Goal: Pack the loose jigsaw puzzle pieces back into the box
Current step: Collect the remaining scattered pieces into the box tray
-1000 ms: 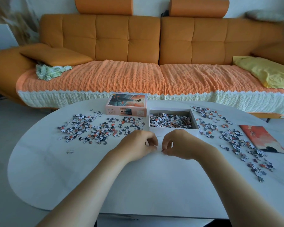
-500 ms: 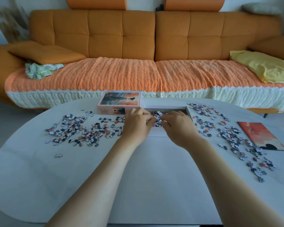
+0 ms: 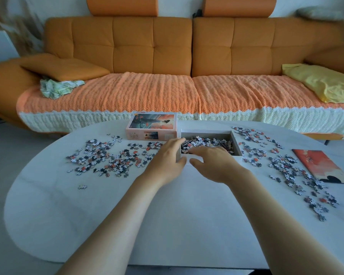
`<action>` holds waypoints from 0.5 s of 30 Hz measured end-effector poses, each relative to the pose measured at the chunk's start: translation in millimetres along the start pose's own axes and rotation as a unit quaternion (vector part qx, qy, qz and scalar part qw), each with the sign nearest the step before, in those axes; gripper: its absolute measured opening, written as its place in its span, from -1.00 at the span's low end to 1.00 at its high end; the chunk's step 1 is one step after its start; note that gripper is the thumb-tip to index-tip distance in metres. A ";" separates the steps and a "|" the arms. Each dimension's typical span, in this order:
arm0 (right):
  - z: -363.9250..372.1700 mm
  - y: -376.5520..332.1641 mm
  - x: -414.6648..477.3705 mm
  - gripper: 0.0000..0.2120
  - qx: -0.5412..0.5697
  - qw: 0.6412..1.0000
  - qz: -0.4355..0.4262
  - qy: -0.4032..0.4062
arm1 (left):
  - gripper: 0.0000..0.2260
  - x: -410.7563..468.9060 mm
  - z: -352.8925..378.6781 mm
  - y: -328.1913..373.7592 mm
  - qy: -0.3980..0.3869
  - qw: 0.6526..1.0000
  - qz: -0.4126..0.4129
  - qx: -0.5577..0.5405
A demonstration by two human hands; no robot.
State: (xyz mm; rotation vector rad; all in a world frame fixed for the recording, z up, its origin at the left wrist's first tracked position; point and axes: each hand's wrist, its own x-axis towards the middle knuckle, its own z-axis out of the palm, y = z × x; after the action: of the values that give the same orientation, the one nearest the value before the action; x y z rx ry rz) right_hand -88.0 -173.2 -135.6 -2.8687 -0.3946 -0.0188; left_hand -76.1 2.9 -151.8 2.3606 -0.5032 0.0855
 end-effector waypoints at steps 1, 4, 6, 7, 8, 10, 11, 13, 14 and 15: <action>0.1 -1.5 0.0 -0.58 -0.006 1.000 -0.002 0.013 | -0.53 -4.9 -3.3 -3.3 0.005 1.000 -0.002 0.006; -1.7 -17.2 0.6 -0.61 0.020 0.992 -0.062 0.105 | -0.54 -20.6 -18.5 -19.7 0.052 0.996 0.002 0.073; -3.6 -38.5 1.2 -0.63 0.041 0.979 -0.118 0.159 | -0.55 -32.1 -32.4 -33.1 0.082 0.990 -0.006 0.117; -3.3 -52.3 1.1 -0.64 0.049 0.973 -0.142 0.174 | -0.55 -38.4 -40.1 -40.4 0.090 0.986 -0.019 0.139; -1.2 -65.8 1.7 -0.64 0.056 0.970 -0.161 0.175 | -0.55 -45.1 -47.6 -48.0 0.095 0.981 -0.039 0.165; 7.8 -89.9 5.5 -0.64 0.072 0.975 -0.162 0.133 | -0.52 -59.6 -61.6 -63.9 0.096 0.964 -0.090 0.233; 14.4 -98.9 9.6 -0.62 0.074 0.981 -0.147 0.098 | -0.48 -67.1 -68.1 -72.3 0.087 0.952 -0.125 0.266; 26.0 -112.3 18.8 -0.55 0.054 0.992 -0.114 0.025 | -0.38 -81.1 -79.8 -88.8 0.049 0.930 -0.207 0.300; 30.4 -117.5 23.1 -0.51 0.044 0.994 -0.102 -0.006 | -0.33 -87.2 -84.4 -96.7 0.023 0.921 -0.247 0.299; 34.8 -121.9 27.0 -0.47 0.037 0.994 -0.095 -0.029 | -0.29 -92.7 -88.1 -103.2 -0.002 0.916 -0.277 0.290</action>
State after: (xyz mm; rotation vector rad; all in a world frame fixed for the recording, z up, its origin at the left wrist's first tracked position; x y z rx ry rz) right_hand -95.4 -43.8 -139.0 -2.7542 -0.6641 0.0450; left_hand -115.6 161.3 -170.3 2.9927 0.2534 -0.0399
